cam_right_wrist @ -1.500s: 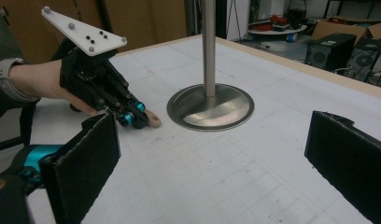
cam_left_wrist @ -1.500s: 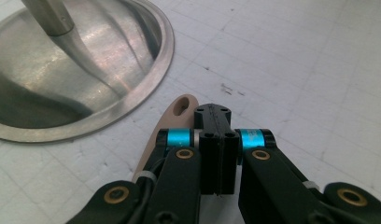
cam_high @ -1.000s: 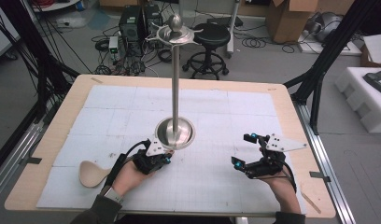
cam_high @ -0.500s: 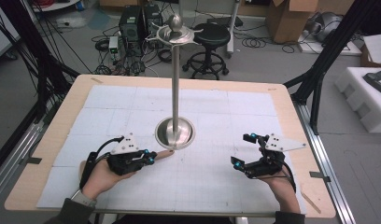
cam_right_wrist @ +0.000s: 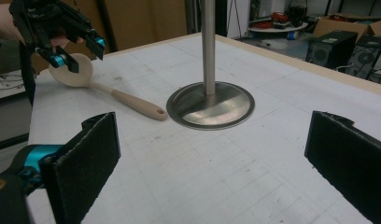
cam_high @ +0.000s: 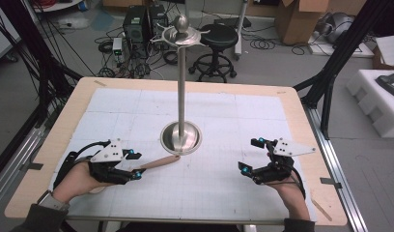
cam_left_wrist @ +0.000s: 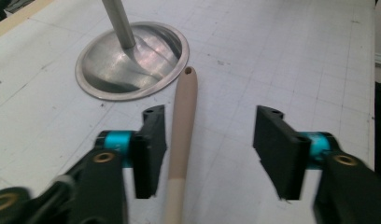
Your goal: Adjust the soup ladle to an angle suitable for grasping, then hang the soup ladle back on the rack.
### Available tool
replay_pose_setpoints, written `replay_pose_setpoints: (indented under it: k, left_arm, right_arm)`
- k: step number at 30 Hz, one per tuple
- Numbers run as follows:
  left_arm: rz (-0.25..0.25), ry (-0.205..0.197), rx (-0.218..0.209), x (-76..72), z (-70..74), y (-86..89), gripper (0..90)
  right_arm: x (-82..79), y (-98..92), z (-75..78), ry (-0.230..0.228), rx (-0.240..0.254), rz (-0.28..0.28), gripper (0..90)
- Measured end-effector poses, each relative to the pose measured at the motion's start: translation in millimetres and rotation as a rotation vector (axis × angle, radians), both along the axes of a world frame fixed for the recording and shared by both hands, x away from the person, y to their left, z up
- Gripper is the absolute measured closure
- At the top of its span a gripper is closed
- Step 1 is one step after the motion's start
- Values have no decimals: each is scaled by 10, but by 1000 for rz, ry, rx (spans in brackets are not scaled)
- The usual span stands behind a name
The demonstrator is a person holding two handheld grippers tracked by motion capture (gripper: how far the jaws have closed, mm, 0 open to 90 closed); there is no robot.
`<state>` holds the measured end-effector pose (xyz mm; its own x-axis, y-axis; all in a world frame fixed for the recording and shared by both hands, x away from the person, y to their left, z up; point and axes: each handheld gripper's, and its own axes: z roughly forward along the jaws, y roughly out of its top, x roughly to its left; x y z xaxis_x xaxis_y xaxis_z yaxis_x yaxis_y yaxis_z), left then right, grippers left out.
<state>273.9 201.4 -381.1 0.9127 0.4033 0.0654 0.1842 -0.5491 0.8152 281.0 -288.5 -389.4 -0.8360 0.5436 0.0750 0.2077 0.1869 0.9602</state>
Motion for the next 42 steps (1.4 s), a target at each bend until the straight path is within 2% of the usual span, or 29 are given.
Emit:
replay_pose_setpoints:
  k: [2, 4, 6, 8, 9, 12, 13, 17, 19, 25, 26, 30, 33, 35, 36, 38, 42]
  left_arm:
    - [-22, 20, -1, 17, 13, 30, 344]
    - [-16, 33, 20, 42, 27, 56, 205]
    - [-35, 60, 33, 64, 32, 86, 185]
    - [-25, 85, 59, 89, 37, 106, 143]
    - [-15, 103, 69, 99, 49, 116, 143]
    - [-14, 120, 64, 95, 80, 118, 142]
    - [-20, 119, 66, 86, 90, 112, 142]
    - [-15, 109, 124, 107, 110, 117, 156]
    - [-15, 115, 130, 119, 100, 119, 187]
    - [-18, 153, 188, 207, 13, 118, 226]
    - [-15, 169, 202, 239, -8, 123, 233]
    - [-27, 190, 227, 287, -27, 136, 248]
    - [-28, 217, 221, 307, -61, 125, 277]
    - [-30, 232, 242, 328, -80, 121, 288]
    - [-38, 234, 266, 341, -87, 122, 295]
    - [-32, 247, 272, 347, -122, 107, 298]
    - [-30, 249, 317, 363, -171, 74, 318]
  right_arm:
    - [0, -2, 1, 3, 1, -1, 23]
    - [4, -8, 0, 3, 4, -3, 23]
    - [10, -12, 0, 1, 5, -5, 23]
    - [19, -13, -2, 3, 7, -5, 23]
    - [22, -11, -4, 5, 7, -6, 23]
    - [34, -8, -10, 7, 2, 0, 23]
    - [33, -5, -12, 15, 1, 1, 23]
    - [48, 4, -18, 15, -2, 7, 23]
    - [48, 4, -17, 14, -2, 8, 24]
    - [44, -9, -11, 8, 5, 7, 23]
    - [44, -9, -11, 12, 5, 9, 24]
    - [53, -2, -17, 12, 2, 12, 23]
    - [57, 6, -20, 9, -1, 13, 23]
    - [54, 7, -19, 12, -3, 16, 23]
    - [53, 5, -18, 11, -3, 16, 23]
    - [52, 1, -15, 12, 1, 15, 23]
    - [52, 1, -18, 18, 1, 18, 23]
